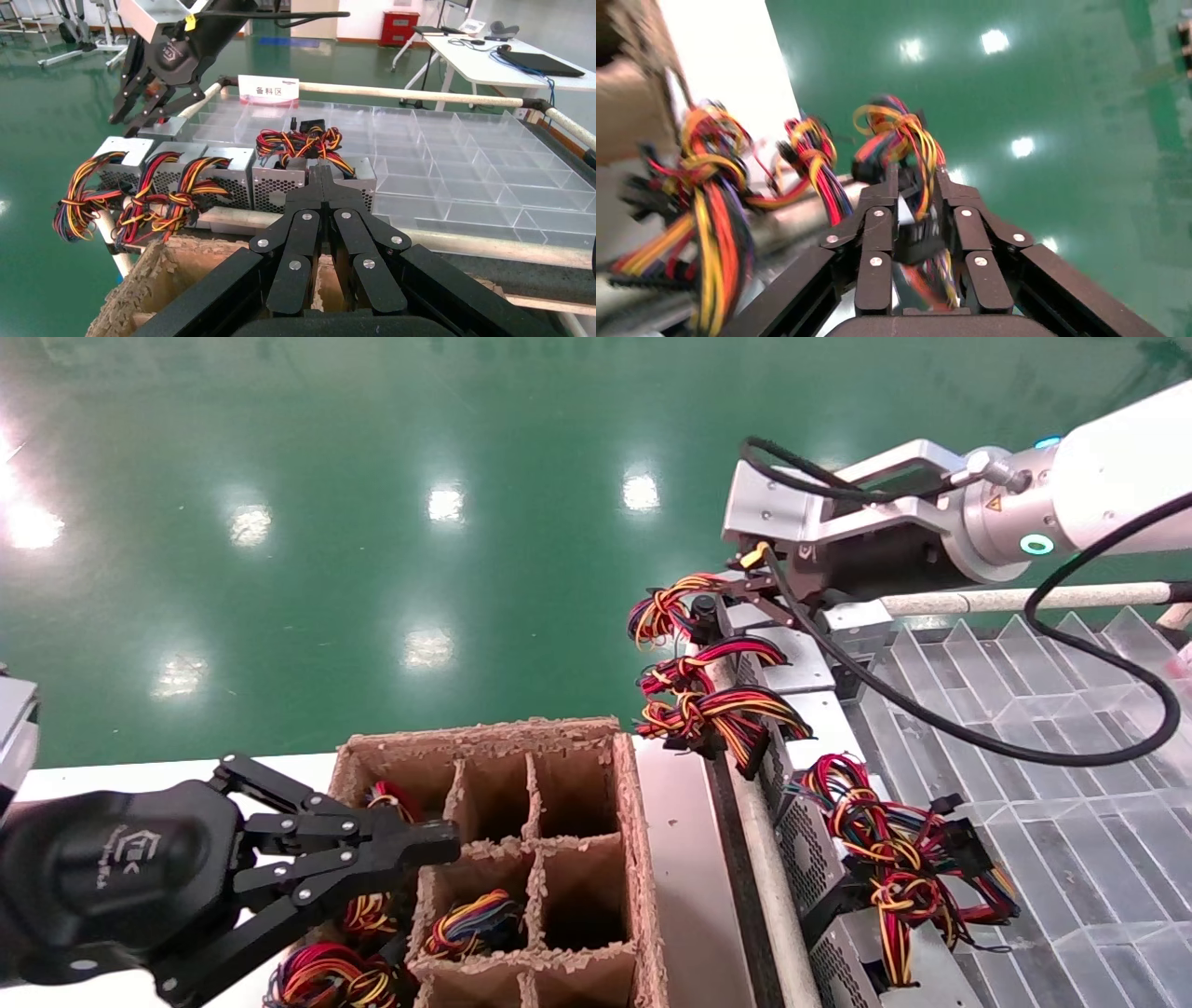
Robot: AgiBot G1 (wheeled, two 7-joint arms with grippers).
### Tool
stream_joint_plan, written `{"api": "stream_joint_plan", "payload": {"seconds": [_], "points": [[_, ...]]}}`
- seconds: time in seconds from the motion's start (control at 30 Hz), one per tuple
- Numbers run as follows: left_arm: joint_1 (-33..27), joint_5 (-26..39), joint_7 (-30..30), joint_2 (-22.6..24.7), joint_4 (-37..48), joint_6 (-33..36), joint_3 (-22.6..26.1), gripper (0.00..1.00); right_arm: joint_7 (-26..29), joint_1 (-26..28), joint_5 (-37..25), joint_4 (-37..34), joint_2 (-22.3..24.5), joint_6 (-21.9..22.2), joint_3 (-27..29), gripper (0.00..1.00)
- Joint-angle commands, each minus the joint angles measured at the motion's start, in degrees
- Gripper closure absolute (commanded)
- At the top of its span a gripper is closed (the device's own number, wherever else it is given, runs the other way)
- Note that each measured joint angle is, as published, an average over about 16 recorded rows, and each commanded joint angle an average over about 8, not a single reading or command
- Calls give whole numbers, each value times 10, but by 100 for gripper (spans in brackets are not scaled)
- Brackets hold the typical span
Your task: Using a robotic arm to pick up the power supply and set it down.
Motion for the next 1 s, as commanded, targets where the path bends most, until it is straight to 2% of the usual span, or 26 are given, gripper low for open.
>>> {"api": "stream_joint_plan", "payload": {"seconds": [0.03,0.67,1.0], "points": [[0,0,0,0,0,0,0,100,-3,1,10,4,0,-2,3,0],[0,0,0,0,0,0,0,100,-66,-8,48,17,5,58,36,0],[0,0,0,0,0,0,0,100,-86,-72,121,20,26,27,89,0]]}}
